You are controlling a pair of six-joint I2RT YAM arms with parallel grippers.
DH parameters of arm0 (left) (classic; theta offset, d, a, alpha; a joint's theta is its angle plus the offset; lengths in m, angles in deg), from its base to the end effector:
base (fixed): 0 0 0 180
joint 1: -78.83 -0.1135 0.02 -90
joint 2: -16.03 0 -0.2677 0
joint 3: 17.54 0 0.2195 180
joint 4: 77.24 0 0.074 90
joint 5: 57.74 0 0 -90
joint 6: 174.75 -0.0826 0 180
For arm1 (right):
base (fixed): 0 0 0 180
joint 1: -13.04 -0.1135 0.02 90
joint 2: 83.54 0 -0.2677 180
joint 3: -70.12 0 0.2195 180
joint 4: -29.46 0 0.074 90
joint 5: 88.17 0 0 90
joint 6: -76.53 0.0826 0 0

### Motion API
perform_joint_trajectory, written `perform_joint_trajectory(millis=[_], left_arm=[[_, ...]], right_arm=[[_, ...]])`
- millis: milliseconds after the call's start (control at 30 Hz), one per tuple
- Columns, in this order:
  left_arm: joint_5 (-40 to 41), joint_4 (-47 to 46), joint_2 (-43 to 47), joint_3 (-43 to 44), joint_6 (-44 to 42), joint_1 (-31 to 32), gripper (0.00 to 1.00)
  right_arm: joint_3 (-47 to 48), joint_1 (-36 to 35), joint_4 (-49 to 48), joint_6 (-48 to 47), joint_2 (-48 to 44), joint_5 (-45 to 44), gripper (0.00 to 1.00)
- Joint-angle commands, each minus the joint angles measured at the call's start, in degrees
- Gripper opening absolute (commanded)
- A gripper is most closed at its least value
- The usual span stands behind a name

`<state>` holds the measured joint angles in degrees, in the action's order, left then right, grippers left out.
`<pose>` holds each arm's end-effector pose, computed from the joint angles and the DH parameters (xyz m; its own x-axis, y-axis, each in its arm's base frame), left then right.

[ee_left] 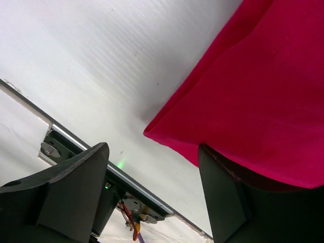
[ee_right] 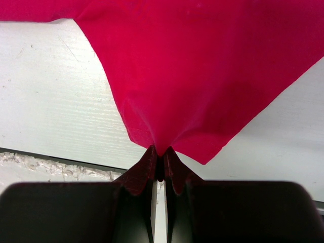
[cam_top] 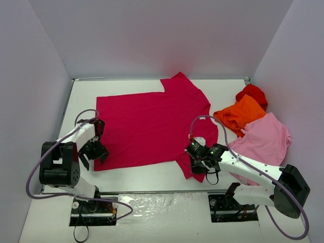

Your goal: Fold and stack the t-shirts

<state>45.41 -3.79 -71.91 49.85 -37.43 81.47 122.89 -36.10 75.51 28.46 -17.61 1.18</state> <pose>0.2058 0.0093 0.1499 -0.7202 -0.6834 -0.1196 -0.6914 0.6927 0.2051 0.1346 0.1542 0.1734 -0.9209 -0.0433 -0.3873 -0.1843 0.9241 0.3348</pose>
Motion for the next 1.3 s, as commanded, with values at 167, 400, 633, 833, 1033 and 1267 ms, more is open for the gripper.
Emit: perform_joint_trajectory(millis=[167,400,633,833,1033,1267], left_arm=[[-6.5,-7.1,-5.9,-2.3,-1.8,-2.2,0.70],[-10.5,-11.0,-7.0,-4.3,-3.8,-4.0,0.48],[-10.8,-9.6,-5.4,-4.0,-4.2,-4.4,0.00],[-11.5,-5.9,-1.6,-1.3,-5.0,-4.4,0.00],[-10.8,0.0,1.7,7.3,-6.2,-4.3,0.00],[-10.2,5.6,1.0,18.4,-8.5,-4.3,0.00]], right_arm=[[0.9,0.3,2.0,0.2,-2.2,-0.5,0.00],[1.0,0.3,2.4,0.7,-2.3,-0.9,0.00],[1.1,0.4,2.6,1.0,-2.5,-0.8,0.00],[1.6,0.4,2.7,0.8,-3.5,-1.0,0.00],[5.2,0.4,3.4,-1.1,-3.9,-4.0,0.00],[13.0,1.4,4.3,-6.7,2.6,-10.5,0.00]])
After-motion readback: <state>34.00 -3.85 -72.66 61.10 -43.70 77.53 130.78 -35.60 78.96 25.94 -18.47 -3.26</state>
